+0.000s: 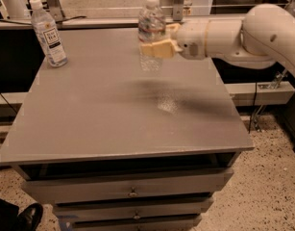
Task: Move water bottle near blue plastic bottle
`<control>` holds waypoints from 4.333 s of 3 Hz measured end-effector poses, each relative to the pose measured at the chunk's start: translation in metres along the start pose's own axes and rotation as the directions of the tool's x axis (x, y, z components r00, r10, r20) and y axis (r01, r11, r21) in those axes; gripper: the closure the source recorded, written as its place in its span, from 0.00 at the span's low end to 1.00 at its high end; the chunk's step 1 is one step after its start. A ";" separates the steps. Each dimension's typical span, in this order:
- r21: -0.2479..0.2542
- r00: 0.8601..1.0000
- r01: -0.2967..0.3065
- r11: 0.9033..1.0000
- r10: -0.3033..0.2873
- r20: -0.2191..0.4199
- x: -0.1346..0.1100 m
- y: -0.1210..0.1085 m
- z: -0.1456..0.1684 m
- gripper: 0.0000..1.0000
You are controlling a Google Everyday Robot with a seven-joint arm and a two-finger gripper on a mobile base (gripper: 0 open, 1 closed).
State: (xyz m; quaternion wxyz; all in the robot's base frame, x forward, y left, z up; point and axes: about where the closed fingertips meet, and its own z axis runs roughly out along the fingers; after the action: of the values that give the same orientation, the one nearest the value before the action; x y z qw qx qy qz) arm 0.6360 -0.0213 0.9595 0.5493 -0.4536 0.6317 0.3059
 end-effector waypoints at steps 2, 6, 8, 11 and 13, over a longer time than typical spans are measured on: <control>-0.067 0.999 0.024 0.997 -0.021 0.045 -0.046 -0.029 0.113 1.00; -0.232 0.988 -0.121 0.965 0.139 0.064 -0.028 0.019 0.252 1.00; -0.228 0.991 -0.132 0.965 0.137 0.008 -0.007 0.020 0.276 0.81; -0.232 0.993 -0.116 0.966 0.114 -0.021 0.003 0.025 0.282 0.12; -0.225 0.993 -0.109 0.968 0.115 0.014 0.005 0.028 0.263 0.00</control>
Offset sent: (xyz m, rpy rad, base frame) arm 0.1096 0.1555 0.0331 0.0488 -0.0114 0.1170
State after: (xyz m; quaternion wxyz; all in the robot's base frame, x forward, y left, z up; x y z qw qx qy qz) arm 0.7195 0.2214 0.8964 0.4853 -0.4719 0.6103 0.4115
